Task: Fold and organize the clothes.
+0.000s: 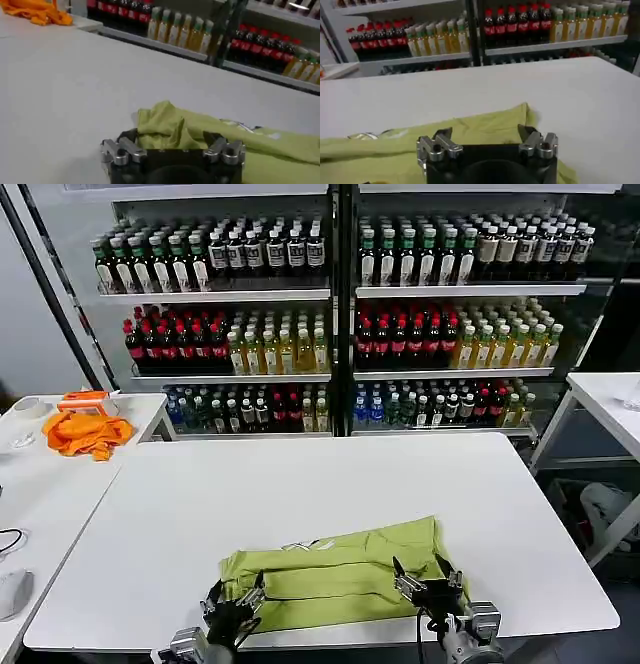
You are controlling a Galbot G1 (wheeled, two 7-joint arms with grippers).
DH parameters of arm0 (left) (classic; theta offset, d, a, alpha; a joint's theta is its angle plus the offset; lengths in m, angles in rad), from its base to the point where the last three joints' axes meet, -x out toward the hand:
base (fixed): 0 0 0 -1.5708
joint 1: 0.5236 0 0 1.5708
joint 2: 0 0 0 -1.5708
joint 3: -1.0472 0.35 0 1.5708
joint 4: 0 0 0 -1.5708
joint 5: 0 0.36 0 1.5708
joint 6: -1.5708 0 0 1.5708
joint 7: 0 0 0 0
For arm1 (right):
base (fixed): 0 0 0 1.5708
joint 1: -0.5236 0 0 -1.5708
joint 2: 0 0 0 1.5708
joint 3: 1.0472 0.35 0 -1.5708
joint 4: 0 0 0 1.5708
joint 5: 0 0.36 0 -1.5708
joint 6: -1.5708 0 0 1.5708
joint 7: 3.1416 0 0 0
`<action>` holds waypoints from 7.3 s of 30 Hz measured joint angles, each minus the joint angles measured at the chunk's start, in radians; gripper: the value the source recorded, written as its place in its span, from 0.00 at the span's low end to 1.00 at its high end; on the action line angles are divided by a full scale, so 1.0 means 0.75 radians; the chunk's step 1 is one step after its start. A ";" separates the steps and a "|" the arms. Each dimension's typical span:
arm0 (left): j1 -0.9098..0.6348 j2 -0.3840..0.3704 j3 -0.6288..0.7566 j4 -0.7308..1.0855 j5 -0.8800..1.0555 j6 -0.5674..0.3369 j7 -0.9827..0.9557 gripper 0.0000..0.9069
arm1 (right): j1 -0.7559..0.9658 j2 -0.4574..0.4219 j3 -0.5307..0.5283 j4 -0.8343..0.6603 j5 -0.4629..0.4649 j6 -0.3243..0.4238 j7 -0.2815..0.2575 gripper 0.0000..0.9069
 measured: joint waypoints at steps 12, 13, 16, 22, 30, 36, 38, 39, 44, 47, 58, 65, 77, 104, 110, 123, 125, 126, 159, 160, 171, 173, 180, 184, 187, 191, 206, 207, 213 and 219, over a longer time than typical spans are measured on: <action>0.001 -0.038 0.010 0.065 0.014 -0.097 0.015 0.03 | 0.017 0.008 -0.006 0.000 0.034 0.009 0.014 1.00; 0.003 -0.039 0.012 0.070 0.016 -0.108 0.018 0.03 | 0.020 0.006 -0.007 0.000 0.037 0.009 0.015 1.00; 0.008 -0.043 0.020 0.084 0.020 -0.144 0.027 0.03 | 0.027 0.003 -0.003 -0.001 0.048 0.010 0.021 1.00; 0.010 -0.053 0.019 0.090 0.018 -0.204 0.032 0.03 | 0.034 0.002 0.002 -0.005 0.060 0.015 0.028 1.00; -0.013 -0.030 -0.044 0.064 -0.026 -0.223 0.027 0.03 | 0.055 0.004 -0.008 -0.021 0.074 0.016 0.036 1.00; -0.046 0.020 -0.150 0.021 -0.094 -0.220 0.026 0.03 | 0.077 0.000 -0.007 -0.020 0.103 0.012 0.048 1.00; -0.059 0.044 -0.197 0.012 -0.125 -0.213 0.032 0.03 | 0.083 -0.002 -0.006 -0.019 0.112 0.010 0.050 1.00; -0.064 0.056 -0.221 0.011 -0.140 -0.209 0.035 0.03 | 0.086 -0.003 -0.006 -0.019 0.116 0.009 0.051 1.00; -0.100 0.148 -0.362 0.002 -0.234 -0.167 0.053 0.03 | 0.094 -0.002 -0.006 -0.016 0.129 0.007 0.055 1.00; -0.114 0.219 -0.436 -0.016 -0.309 -0.133 0.066 0.03 | 0.093 -0.003 0.001 -0.014 0.134 0.006 0.055 1.00; -0.157 0.306 -0.439 -0.138 -0.550 -0.038 0.109 0.03 | 0.072 -0.015 0.027 -0.004 0.144 0.006 0.056 1.00; -0.202 0.264 -0.246 -0.207 -0.574 -0.024 0.127 0.03 | 0.058 -0.014 0.044 -0.004 0.145 0.008 0.056 1.00; -0.339 0.100 0.215 -0.132 -0.432 -0.010 0.142 1.00 | 0.055 -0.013 0.067 -0.020 0.146 0.011 0.056 1.00; -0.391 0.098 0.423 0.003 0.017 -0.002 0.197 1.00 | 0.077 -0.025 0.078 -0.026 0.151 0.015 0.049 1.00; -0.342 0.156 0.205 -0.053 -0.097 0.048 0.156 1.00 | 0.092 -0.018 0.067 -0.032 0.148 0.014 0.049 1.00; -0.191 0.173 -0.098 -0.115 -0.375 0.252 0.104 1.00 | 0.096 -0.033 0.075 -0.030 0.129 0.016 0.035 1.00; -0.180 0.163 -0.102 -0.117 -0.409 0.273 0.105 1.00 | 0.096 -0.036 0.079 -0.027 0.128 0.016 0.033 1.00; -0.177 0.158 -0.102 -0.117 -0.424 0.283 0.105 1.00 | 0.095 -0.037 0.081 -0.025 0.128 0.015 0.032 1.00; -0.257 0.111 -0.077 0.054 -0.554 0.268 0.158 0.71 | 0.089 -0.056 0.094 -0.024 0.133 0.017 0.020 1.00; -0.255 0.117 -0.082 0.053 -0.537 0.272 0.154 0.71 | 0.089 -0.057 0.096 -0.024 0.134 0.017 0.019 1.00; -0.281 0.210 -0.106 0.016 -0.356 0.310 0.123 0.74 | 0.109 -0.056 0.087 -0.034 0.136 0.010 0.019 1.00; -0.296 0.225 -0.097 0.008 -0.326 0.312 0.125 0.76 | 0.108 -0.056 0.087 -0.033 0.136 0.009 0.019 1.00; -0.358 0.264 -0.061 0.001 -0.277 0.310 0.145 0.74 | 0.094 -0.061 0.100 -0.028 0.136 0.009 0.016 1.00; -0.390 0.266 -0.032 0.033 -0.291 0.316 0.159 0.73 | 0.095 -0.059 0.101 -0.025 0.136 0.009 0.016 1.00; -0.401 0.265 -0.020 0.067 -0.305 0.319 0.163 0.71 | 0.090 -0.058 0.107 -0.019 0.136 0.009 0.016 1.00; -0.401 0.273 -0.012 0.091 -0.335 0.331 0.167 0.66 | 0.083 -0.064 0.114 -0.019 0.136 0.009 0.015 1.00; -0.383 0.264 -0.048 0.116 -0.546 0.371 0.176 0.04 | 0.073 -0.057 0.113 -0.005 0.135 0.008 0.016 1.00; -0.383 0.263 -0.053 0.118 -0.570 0.371 0.175 0.04 | 0.072 -0.056 0.114 -0.003 0.135 0.008 0.016 1.00; -0.380 0.245 -0.089 0.140 -0.719 0.361 0.173 0.04 | 0.054 -0.055 0.126 0.009 0.135 0.008 0.016 1.00; -0.374 0.225 -0.132 0.153 -0.860 0.351 0.173 0.03 | 0.047 -0.055 0.130 0.019 0.135 0.009 0.016 1.00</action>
